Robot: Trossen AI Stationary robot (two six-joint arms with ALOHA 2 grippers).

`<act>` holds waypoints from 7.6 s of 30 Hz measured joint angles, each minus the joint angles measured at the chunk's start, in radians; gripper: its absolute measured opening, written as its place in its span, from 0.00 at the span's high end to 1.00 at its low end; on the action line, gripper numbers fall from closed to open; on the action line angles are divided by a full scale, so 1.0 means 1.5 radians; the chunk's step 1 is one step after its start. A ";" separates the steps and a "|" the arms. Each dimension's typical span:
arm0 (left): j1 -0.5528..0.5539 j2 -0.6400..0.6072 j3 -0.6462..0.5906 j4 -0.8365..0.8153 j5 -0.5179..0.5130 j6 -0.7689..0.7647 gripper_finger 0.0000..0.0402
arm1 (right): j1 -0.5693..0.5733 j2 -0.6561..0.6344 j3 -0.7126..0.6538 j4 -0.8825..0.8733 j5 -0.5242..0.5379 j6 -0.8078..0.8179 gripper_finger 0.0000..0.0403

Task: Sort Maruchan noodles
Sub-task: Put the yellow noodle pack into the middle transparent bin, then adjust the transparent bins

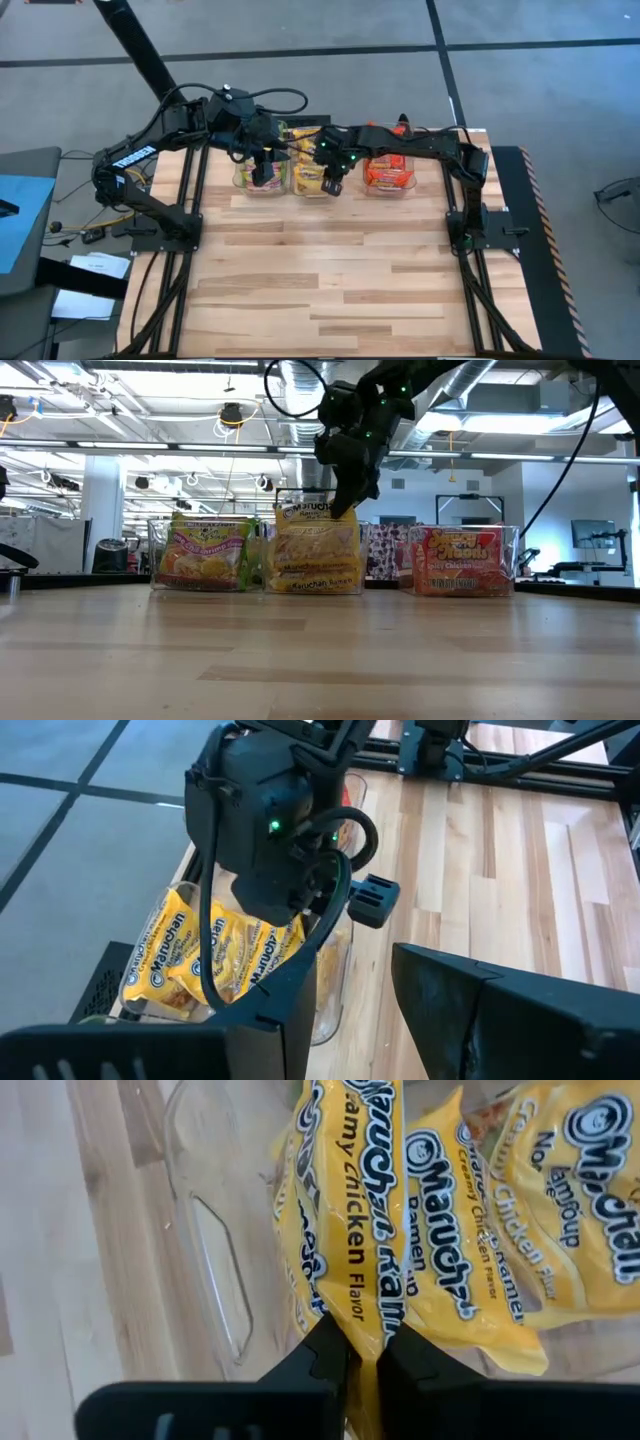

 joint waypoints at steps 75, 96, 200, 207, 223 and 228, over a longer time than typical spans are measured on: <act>0.001 0.000 0.000 -0.051 -0.020 0.005 0.69 | 0.017 0.093 0.109 -0.085 -0.167 0.045 0.56; 0.001 0.000 0.000 -0.051 -0.019 0.006 0.69 | -0.155 -0.054 0.110 -0.276 -0.009 0.009 0.56; 0.001 0.000 0.000 -0.092 -0.019 0.057 0.69 | -0.010 -0.094 -0.070 -0.422 0.030 0.100 0.83; 0.001 0.000 0.000 -0.084 -0.019 0.057 0.69 | -0.016 -0.094 -0.107 -0.361 0.026 0.110 0.83; 0.001 0.000 0.000 -0.097 -0.019 0.062 0.69 | -0.031 -0.084 -0.118 -0.277 0.015 0.128 0.83; 0.001 -0.001 0.000 -0.098 -0.019 0.058 0.69 | -0.026 -0.109 -0.107 -0.287 0.014 0.124 0.83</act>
